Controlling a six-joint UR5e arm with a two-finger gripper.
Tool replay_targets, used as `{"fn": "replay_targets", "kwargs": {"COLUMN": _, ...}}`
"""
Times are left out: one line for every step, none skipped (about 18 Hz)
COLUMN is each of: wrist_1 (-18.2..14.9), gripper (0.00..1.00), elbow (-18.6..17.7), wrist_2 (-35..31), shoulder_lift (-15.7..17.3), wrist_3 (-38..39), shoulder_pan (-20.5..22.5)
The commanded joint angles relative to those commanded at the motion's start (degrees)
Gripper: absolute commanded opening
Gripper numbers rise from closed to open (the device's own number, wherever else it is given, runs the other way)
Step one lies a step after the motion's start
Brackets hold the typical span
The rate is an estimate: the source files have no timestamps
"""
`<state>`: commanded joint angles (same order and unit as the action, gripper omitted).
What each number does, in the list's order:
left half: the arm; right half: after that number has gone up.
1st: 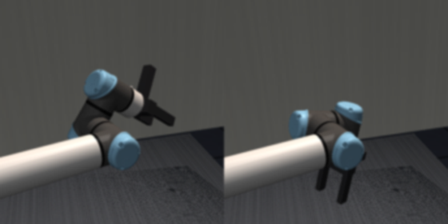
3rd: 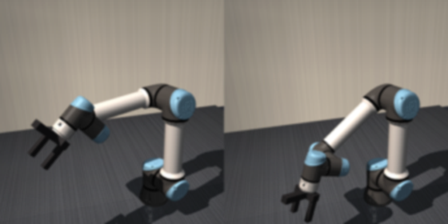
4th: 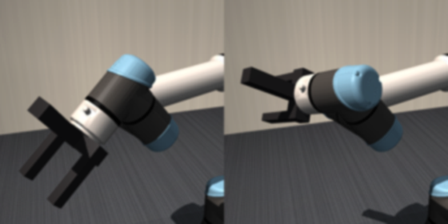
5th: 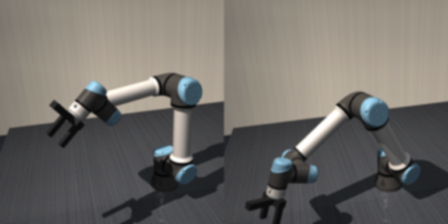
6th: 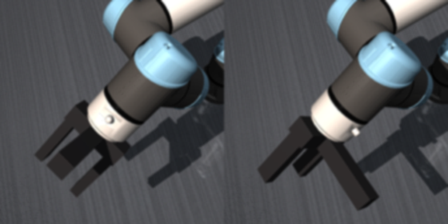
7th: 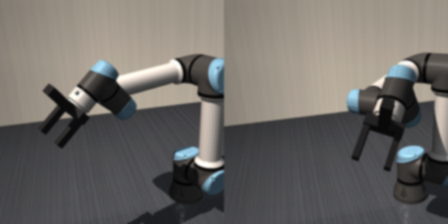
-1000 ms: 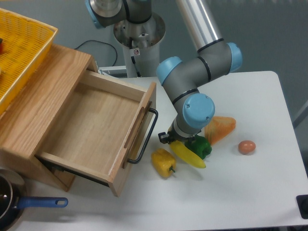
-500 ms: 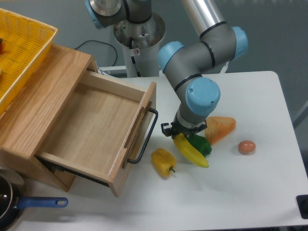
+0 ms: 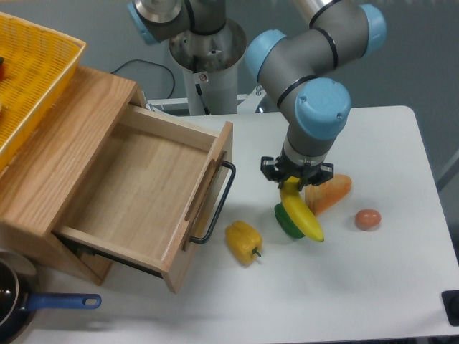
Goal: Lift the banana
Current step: 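Lift the banana up off the table with the gripper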
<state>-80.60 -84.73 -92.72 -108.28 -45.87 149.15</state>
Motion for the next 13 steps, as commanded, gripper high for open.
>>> {"fn": "replay_targets", "kwargs": {"wrist_1": 0.09, "gripper": 0.40, "elbow": 0.00, "wrist_2": -0.18, "shoulder_lift": 0.09, "wrist_3": -1.49, "shoulder_pan": 0.00}}
{"fn": "replay_targets", "kwargs": {"wrist_1": 0.18, "gripper": 0.40, "elbow": 0.00, "wrist_2": -0.26, "shoulder_lift": 0.35, "wrist_3": -3.59, "shoulder_pan": -0.09}}
{"fn": "replay_targets", "kwargs": {"wrist_1": 0.35, "gripper": 0.40, "elbow": -0.26, "wrist_2": -0.35, "shoulder_lift": 1.22, "wrist_3": -5.79, "shoulder_pan": -0.18}}
{"fn": "replay_targets", "kwargs": {"wrist_1": 0.61, "gripper": 0.40, "elbow": -0.44, "wrist_2": -0.35, "shoulder_lift": 1.49, "wrist_3": -7.64, "shoulder_pan": -0.35}}
{"fn": "replay_targets", "kwargs": {"wrist_1": 0.70, "gripper": 0.40, "elbow": -0.53, "wrist_2": -0.27, "shoulder_lift": 1.58, "wrist_3": -8.96, "shoulder_pan": -0.44}}
{"fn": "replay_targets", "kwargs": {"wrist_1": 0.70, "gripper": 0.40, "elbow": -0.53, "wrist_2": -0.27, "shoulder_lift": 1.76, "wrist_3": -9.93, "shoulder_pan": -0.35}}
{"fn": "replay_targets", "kwargs": {"wrist_1": 0.70, "gripper": 0.40, "elbow": -0.53, "wrist_2": -0.18, "shoulder_lift": 2.19, "wrist_3": -10.90, "shoulder_pan": -0.27}}
{"fn": "replay_targets", "kwargs": {"wrist_1": 0.70, "gripper": 0.40, "elbow": -0.53, "wrist_2": -0.09, "shoulder_lift": 2.55, "wrist_3": -11.95, "shoulder_pan": -0.09}}
{"fn": "replay_targets", "kwargs": {"wrist_1": 0.62, "gripper": 0.40, "elbow": -0.53, "wrist_2": -0.09, "shoulder_lift": 2.72, "wrist_3": -12.57, "shoulder_pan": 0.00}}
{"fn": "replay_targets", "kwargs": {"wrist_1": 0.62, "gripper": 0.40, "elbow": -0.53, "wrist_2": -0.09, "shoulder_lift": 2.81, "wrist_3": -12.58, "shoulder_pan": 0.09}}
{"fn": "replay_targets", "kwargs": {"wrist_1": 0.53, "gripper": 0.40, "elbow": -0.53, "wrist_2": -0.26, "shoulder_lift": 2.73, "wrist_3": -12.58, "shoulder_pan": 0.09}}
{"fn": "replay_targets", "kwargs": {"wrist_1": 0.53, "gripper": 0.40, "elbow": -0.53, "wrist_2": -0.18, "shoulder_lift": 2.81, "wrist_3": -12.58, "shoulder_pan": 0.17}}
{"fn": "replay_targets", "kwargs": {"wrist_1": 0.53, "gripper": 0.40, "elbow": -0.53, "wrist_2": -0.18, "shoulder_lift": 2.81, "wrist_3": -12.58, "shoulder_pan": 0.09}}
